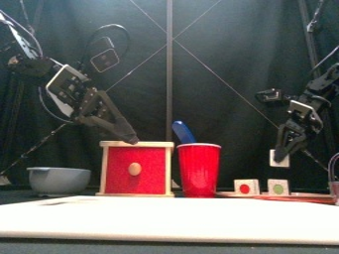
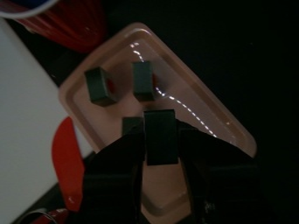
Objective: Place sushi on board then cut the sushi with the knife then place the pieces on the plate
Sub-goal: Place the 4 sushi pieces on the plate
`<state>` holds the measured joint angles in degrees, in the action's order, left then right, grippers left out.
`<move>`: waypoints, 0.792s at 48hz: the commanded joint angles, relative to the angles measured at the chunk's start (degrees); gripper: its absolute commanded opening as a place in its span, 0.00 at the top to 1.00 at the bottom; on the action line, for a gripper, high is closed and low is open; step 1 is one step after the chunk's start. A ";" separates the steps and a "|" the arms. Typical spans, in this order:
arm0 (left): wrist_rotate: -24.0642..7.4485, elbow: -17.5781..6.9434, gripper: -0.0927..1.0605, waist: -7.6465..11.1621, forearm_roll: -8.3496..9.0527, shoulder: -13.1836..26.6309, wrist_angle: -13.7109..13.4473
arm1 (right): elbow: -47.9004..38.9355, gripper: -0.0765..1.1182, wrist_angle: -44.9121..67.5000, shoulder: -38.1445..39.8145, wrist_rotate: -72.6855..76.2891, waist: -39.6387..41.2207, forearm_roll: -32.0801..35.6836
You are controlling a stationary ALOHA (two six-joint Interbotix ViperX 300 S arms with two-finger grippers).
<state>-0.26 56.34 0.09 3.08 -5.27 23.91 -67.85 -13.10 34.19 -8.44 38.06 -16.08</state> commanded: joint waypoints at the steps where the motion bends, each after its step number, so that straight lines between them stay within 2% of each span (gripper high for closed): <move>1: 0.00 -0.70 0.27 -0.18 -0.09 -0.35 0.35 | -0.35 0.42 -1.14 0.44 -0.09 3.52 0.97; 13: -0.09 -0.70 0.27 -0.70 -0.09 -0.35 0.26 | -2.20 0.40 -1.14 0.26 -0.09 5.71 1.76; 30: -0.09 -0.88 0.27 -1.05 -0.09 -0.35 0.35 | -2.20 0.25 -0.44 0.09 -0.09 5.27 1.67; 38: 0.09 -0.70 0.27 -1.93 -0.09 -0.35 0.35 | -1.67 0.24 -0.35 0.53 -0.09 4.31 1.58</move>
<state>-0.35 56.34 -1.14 3.08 -5.27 23.91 -70.66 -13.89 34.19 -8.53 43.15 -14.41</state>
